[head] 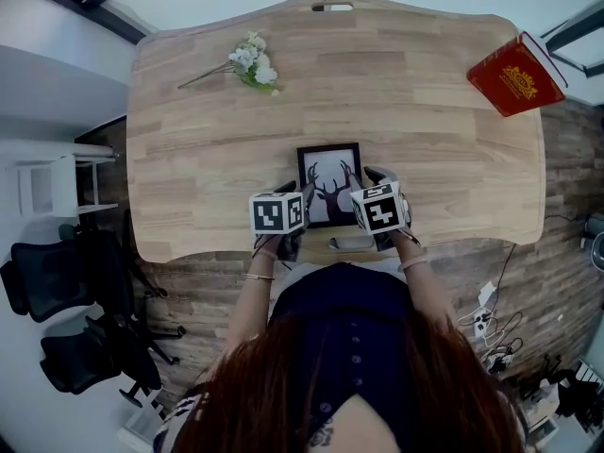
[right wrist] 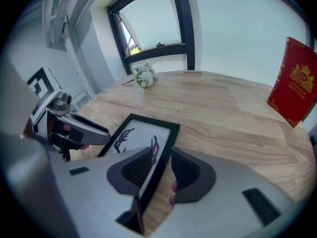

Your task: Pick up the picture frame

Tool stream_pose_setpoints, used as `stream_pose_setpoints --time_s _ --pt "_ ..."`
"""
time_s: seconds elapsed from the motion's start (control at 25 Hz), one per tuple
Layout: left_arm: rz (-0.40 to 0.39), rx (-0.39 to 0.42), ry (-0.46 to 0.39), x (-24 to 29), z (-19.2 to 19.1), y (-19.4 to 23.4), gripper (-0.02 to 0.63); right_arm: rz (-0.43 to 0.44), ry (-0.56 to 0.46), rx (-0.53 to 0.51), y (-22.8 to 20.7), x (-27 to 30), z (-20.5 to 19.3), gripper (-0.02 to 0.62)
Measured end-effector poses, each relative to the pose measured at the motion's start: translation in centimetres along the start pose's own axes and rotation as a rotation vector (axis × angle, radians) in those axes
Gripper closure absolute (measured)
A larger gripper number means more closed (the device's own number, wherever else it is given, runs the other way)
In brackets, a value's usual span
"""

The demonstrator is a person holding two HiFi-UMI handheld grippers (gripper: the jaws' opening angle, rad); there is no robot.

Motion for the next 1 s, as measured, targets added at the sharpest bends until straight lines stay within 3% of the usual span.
stream_pose_setpoints --time_s 0.32,1.0 --pt "0.011 -0.005 0.059 0.8 -0.6 0.6 0.442 0.004 0.038 0.03 -0.1 1.1 -0.9 0.471" --pt "0.023 -0.011 0.081 1.4 -1.1 1.0 0.467 0.01 0.067 0.071 0.1 1.9 -2.2 0.489"
Point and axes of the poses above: the fingertips, and each gripper's own axes: x forward along the fingers, y to its left, z out of its top, the point moved 6 cm from there along -x, backward along the fingers
